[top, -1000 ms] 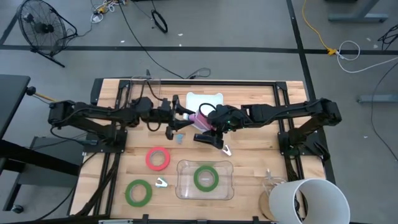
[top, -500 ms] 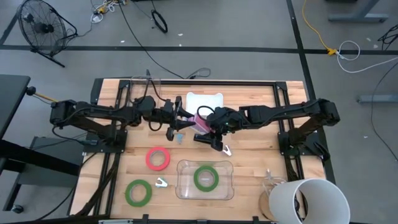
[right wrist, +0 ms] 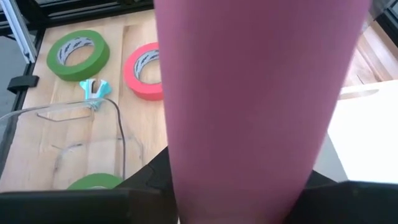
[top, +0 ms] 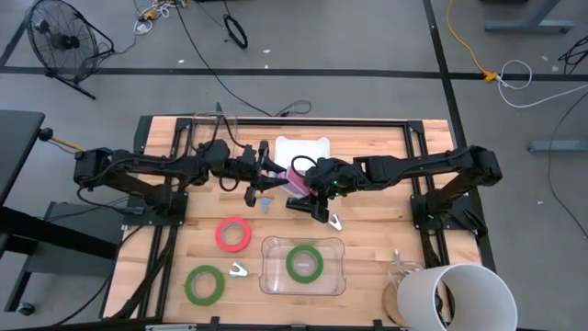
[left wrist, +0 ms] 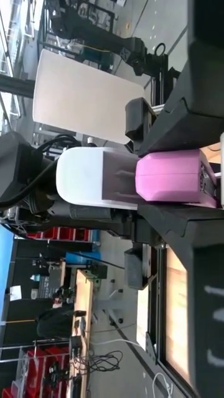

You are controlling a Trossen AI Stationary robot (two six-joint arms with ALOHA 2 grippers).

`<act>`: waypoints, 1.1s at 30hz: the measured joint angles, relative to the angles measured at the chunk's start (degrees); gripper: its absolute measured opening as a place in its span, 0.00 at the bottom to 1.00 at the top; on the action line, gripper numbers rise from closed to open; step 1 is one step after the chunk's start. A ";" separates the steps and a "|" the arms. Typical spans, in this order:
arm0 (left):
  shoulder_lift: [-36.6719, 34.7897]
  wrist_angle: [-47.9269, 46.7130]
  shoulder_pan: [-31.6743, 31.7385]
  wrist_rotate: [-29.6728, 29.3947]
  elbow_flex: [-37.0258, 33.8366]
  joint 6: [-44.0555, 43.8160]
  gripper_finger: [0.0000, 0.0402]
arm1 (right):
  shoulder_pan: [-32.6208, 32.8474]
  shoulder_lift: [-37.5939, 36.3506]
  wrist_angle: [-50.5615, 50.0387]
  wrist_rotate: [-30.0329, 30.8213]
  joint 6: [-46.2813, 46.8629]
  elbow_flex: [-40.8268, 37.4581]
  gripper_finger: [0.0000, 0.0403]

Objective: Pick and place Stapler, Stapler remover, tape
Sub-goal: Put the pink stapler into the top transparent bin

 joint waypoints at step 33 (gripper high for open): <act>-18.36 -32.63 26.18 -12.94 -0.07 1.07 0.29 | -0.02 -0.07 -3.50 4.70 1.45 0.07 0.74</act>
